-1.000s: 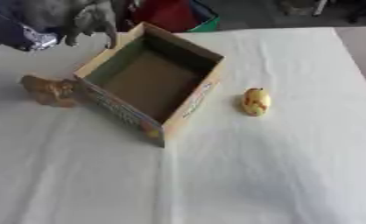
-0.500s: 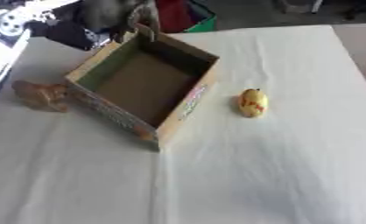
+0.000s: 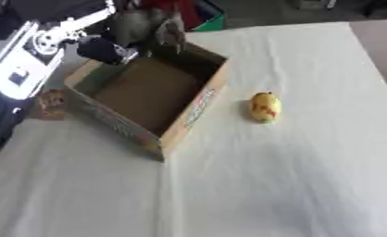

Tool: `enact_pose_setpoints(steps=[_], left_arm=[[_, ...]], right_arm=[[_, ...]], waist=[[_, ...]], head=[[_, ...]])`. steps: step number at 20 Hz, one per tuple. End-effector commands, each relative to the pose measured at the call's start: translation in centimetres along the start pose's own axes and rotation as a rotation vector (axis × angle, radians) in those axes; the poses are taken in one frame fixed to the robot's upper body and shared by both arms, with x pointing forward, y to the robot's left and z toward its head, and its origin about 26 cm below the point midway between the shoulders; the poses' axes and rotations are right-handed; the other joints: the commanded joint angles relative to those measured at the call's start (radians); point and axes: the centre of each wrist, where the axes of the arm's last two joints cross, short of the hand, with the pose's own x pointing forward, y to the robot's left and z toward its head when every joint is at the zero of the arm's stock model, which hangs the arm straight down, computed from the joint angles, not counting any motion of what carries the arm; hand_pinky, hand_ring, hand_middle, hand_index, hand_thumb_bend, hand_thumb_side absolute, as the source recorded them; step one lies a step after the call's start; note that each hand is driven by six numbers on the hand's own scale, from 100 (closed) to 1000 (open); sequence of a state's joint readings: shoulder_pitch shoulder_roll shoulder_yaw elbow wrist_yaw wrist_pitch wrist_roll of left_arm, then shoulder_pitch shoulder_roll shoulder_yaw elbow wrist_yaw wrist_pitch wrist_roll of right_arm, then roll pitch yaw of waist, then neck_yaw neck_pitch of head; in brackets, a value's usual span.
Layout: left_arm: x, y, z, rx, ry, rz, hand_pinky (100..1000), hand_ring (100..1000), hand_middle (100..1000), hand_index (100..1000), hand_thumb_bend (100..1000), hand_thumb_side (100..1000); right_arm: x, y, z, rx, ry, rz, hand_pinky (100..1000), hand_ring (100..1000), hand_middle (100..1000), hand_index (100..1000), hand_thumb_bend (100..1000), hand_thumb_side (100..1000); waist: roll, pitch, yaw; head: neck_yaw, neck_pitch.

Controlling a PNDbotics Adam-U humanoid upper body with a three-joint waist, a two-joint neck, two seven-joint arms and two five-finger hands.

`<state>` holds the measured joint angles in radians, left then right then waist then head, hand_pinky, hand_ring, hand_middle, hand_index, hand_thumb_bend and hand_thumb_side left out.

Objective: Pick up objects on the table and place them in the box.

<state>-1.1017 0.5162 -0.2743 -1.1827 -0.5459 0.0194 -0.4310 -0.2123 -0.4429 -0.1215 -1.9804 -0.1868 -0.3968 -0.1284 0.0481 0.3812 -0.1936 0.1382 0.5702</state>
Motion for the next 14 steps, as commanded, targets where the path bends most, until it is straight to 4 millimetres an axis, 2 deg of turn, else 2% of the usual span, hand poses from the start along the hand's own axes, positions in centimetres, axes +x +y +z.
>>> enact_pose_setpoints(steps=[1,2,3,4,6,7,9,13,14], left_arm=[[-0.1,0.6,-0.2,0.026,0.011,-0.023,315,270,138,135,100,325],[-0.4,0.3,-0.3,0.027,0.021,-0.021,318,275,148,145,100,319],[-0.6,0.0,-0.3,0.03,0.03,-0.017,331,292,179,172,100,258],[-0.8,-0.3,-0.4,0.03,0.035,-0.017,344,306,202,195,100,296],[-1.0,-0.8,-0.3,0.042,0.012,-0.019,381,337,246,240,100,299],[-1.0,-1.1,-0.3,0.047,-0.004,-0.023,409,377,312,319,100,293],[-1.0,-1.5,-0.2,0.027,-0.027,-0.058,447,432,374,416,100,283],[-2.0,-2.6,-0.2,-0.075,-0.006,-0.112,489,496,461,536,100,262],[-2.2,-2.8,-0.2,-0.097,-0.003,-0.113,511,532,505,596,100,320]], right_arm=[[0.6,0.0,-0.7,0.012,-0.029,0.0,704,1000,577,826,100,959],[0.6,0.0,-0.7,0.012,-0.03,-0.001,704,1000,577,826,100,959],[0.6,0.0,-0.7,0.012,-0.03,-0.001,704,1000,577,827,100,963],[0.6,0.0,-0.7,0.012,-0.03,-0.001,705,1000,577,827,100,961],[0.6,0.1,-0.6,0.012,-0.018,-0.006,705,1000,576,828,100,970],[0.6,0.1,-0.6,0.011,-0.012,-0.011,705,1000,576,828,100,968],[0.6,0.0,-0.7,0.008,-0.01,-0.018,705,1000,576,828,100,967],[0.6,-0.1,-0.7,0.008,-0.013,-0.021,705,1000,576,828,100,966],[0.6,-0.1,-0.7,0.007,-0.013,-0.021,705,1000,576,828,100,967]], waist=[[-0.002,-0.017,-0.004],[-0.002,-0.015,-0.006],[-0.001,-0.014,-0.008],[-0.001,-0.013,-0.009],[0.0,-0.012,-0.008],[0.0,-0.011,-0.008],[0.001,-0.011,-0.008],[0.0,-0.011,-0.009],[0.0,-0.01,-0.009]], head=[[0.002,-0.004],[0.004,-0.004],[0.005,-0.004],[0.005,-0.004],[0.002,-0.004],[0.001,-0.004],[-0.002,-0.002],[-0.004,0.001],[-0.005,0.001]])
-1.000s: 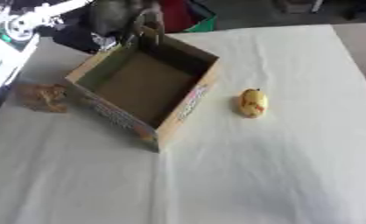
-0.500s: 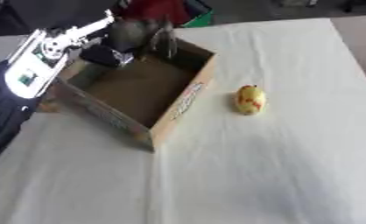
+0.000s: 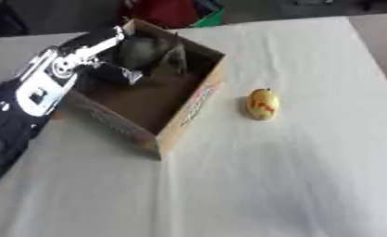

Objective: Pick up objects on the table and place them in the box.

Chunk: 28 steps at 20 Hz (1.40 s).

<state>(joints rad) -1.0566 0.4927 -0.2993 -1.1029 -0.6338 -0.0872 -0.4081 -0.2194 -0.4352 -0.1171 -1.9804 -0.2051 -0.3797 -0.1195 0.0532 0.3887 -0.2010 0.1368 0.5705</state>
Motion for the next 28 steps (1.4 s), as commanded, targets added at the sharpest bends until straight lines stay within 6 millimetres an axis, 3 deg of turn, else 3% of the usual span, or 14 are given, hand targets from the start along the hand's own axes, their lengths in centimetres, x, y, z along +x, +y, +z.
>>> enact_pose_setpoints(steps=[1,2,3,4,6,14,18,28], left_arm=[[-0.5,0.9,0.3,-0.035,0.003,-0.04,514,539,513,606,100,330],[-0.7,0.8,0.3,-0.053,0.002,-0.045,544,596,585,706,100,418],[-0.9,0.7,0.3,-0.066,-0.003,-0.054,552,612,603,732,100,445],[-0.9,0.7,0.4,-0.072,-0.01,-0.065,580,676,677,807,144,563],[-1.1,0.8,0.6,-0.081,-0.016,-0.102,614,763,757,881,331,689],[-1.5,1.4,0.9,-0.05,0.058,-0.235,679,893,895,995,640,849],[-1.4,1.9,0.9,-0.006,0.072,-0.244,690,902,905,1000,730,882],[0.2,5.4,2.6,0.129,0.054,-0.241,663,863,861,962,532,864]], right_arm=[[0.7,-0.3,-0.6,0.007,-0.026,0.003,705,1000,576,828,100,967],[0.7,-0.3,-0.6,0.007,-0.026,0.003,705,1000,576,828,100,967],[0.7,-0.3,-0.6,0.007,-0.025,0.004,705,1000,576,828,100,967],[0.7,-0.3,-0.6,0.007,-0.025,0.005,705,1000,576,828,100,968],[0.7,-0.3,-0.6,0.008,-0.024,0.007,705,1000,576,828,100,968],[0.6,-0.4,-0.4,0.0,-0.016,0.01,705,1000,575,829,100,970],[0.6,-0.4,-0.4,0.0,-0.016,0.012,705,1000,575,828,100,968],[0.5,-0.6,0.2,-0.005,0.006,0.022,705,1000,575,828,100,970]], waist=[[-0.005,-0.017,-0.002],[-0.005,-0.017,-0.002],[-0.005,-0.017,-0.002],[-0.004,-0.016,-0.002],[-0.004,-0.015,-0.002],[-0.004,-0.015,0.0],[-0.005,-0.018,0.002],[-0.011,-0.037,0.027]], head=[[-0.004,0.0],[-0.004,0.0],[-0.005,0.0],[-0.005,-0.001],[-0.006,-0.001],[-0.007,0.002],[-0.008,0.004],[-0.019,0.021]])
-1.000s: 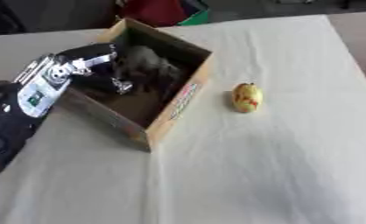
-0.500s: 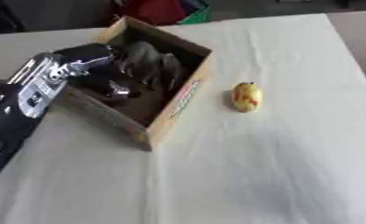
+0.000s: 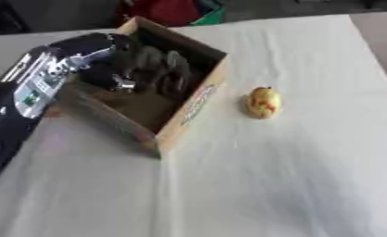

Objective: Pick up objects on the table and place them in the box.

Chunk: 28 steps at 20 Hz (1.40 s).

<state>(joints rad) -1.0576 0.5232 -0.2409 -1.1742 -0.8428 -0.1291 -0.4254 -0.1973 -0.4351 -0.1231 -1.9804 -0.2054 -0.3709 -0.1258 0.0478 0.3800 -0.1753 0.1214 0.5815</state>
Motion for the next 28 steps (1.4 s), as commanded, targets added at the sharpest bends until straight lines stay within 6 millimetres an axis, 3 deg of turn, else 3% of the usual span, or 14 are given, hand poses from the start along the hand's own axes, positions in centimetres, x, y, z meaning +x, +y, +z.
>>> enact_pose_setpoints(steps=[1,9,15,18,20,28], left_arm=[[-0.3,3.0,1.2,0.087,0.017,-0.02,663,863,861,962,532,864],[0.5,5.0,3.4,0.131,0.024,-0.039,633,823,816,907,405,797],[-0.1,6.1,6.4,0.133,0.033,-0.013,631,814,806,891,364,785],[-0.9,6.0,7.5,0.084,0.043,-0.005,638,828,820,912,407,780],[-1.8,5.7,8.0,0.029,0.04,-0.018,641,844,832,933,485,785],[-6.4,5.0,10.1,-0.142,0.073,-0.162,657,887,860,949,626,803]], right_arm=[[0.6,-0.4,-0.4,0.006,-0.021,0.013,705,1000,575,828,100,970],[0.6,-0.7,0.1,-0.005,-0.001,0.023,705,1000,577,828,100,964],[0.5,-1.0,0.5,-0.013,0.012,0.037,705,1000,577,827,100,963],[0.5,-1.0,0.5,-0.013,0.01,0.038,705,1000,577,826,100,961],[0.6,-1.0,0.5,-0.013,0.008,0.037,705,1000,577,826,100,960],[0.6,-1.1,0.5,-0.015,0.005,0.04,703,1000,574,825,100,958]], waist=[[-0.007,-0.03,0.004],[-0.015,-0.062,0.04],[-0.022,-0.082,0.072],[-0.025,-0.086,0.078],[-0.027,-0.087,0.078],[-0.033,-0.084,0.076]], head=[[-0.005,0.012],[-0.021,0.037],[-0.034,0.054],[-0.036,0.054],[-0.037,0.05],[-0.049,0.04]])
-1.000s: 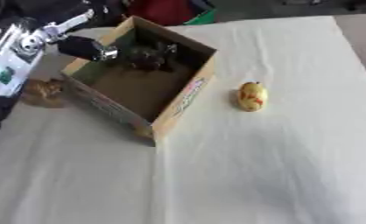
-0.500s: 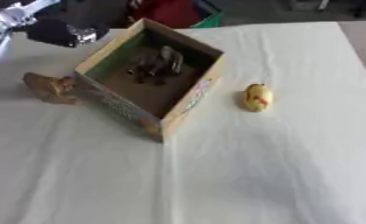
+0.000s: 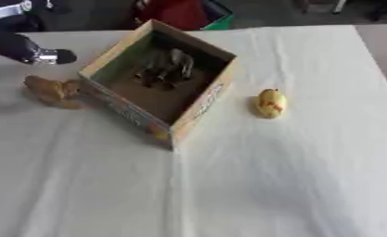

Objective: Pick up objects on the table and place them in the box.

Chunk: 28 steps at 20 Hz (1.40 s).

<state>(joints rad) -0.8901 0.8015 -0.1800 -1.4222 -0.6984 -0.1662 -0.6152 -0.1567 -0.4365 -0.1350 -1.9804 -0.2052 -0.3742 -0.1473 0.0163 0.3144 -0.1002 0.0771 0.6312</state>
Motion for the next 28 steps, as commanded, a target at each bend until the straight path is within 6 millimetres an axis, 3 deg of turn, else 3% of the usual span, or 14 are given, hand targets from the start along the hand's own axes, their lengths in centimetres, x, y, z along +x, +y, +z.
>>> enact_pose_setpoints(steps=[1,7,14,20,25,28], left_arm=[[-2.3,1.2,1.8,-0.03,0.045,-0.092,659,892,864,953,639,802],[-3.8,0.4,2.2,-0.125,0.078,-0.189,672,921,889,986,701,761],[-4.9,-1.3,1.6,-0.239,0.099,-0.221,673,921,893,977,670,682],[-5.4,-2.4,1.2,-0.245,0.1,-0.218,664,909,883,952,520,520],[-5.7,-2.8,0.9,-0.226,0.111,-0.218,659,905,878,940,423,476],[-5.7,-3.1,0.7,-0.226,0.122,-0.225,658,906,879,937,409,470]], right_arm=[[0.7,-0.5,-0.6,0.015,-0.028,0.022,703,1000,574,825,100,958],[0.7,-0.4,-0.7,0.014,-0.033,0.021,703,1000,573,824,100,959],[0.7,-0.3,-0.7,0.009,-0.034,0.023,702,1000,569,822,100,963],[0.7,-0.2,-0.7,0.008,-0.037,0.023,701,1000,565,821,100,967],[0.7,-0.1,-0.7,0.009,-0.038,0.024,701,1000,564,820,100,969],[0.7,-0.1,-0.7,0.01,-0.039,0.024,701,1000,563,820,100,969]], waist=[[-0.002,-0.018,0.001],[-0.006,-0.011,-0.002],[-0.01,0.007,-0.01],[-0.014,0.024,-0.014],[-0.016,0.034,-0.017],[-0.016,0.04,-0.018]], head=[[-0.006,-0.011],[-0.008,-0.017],[0.001,-0.027],[0.011,-0.04],[0.018,-0.048],[0.021,-0.052]])
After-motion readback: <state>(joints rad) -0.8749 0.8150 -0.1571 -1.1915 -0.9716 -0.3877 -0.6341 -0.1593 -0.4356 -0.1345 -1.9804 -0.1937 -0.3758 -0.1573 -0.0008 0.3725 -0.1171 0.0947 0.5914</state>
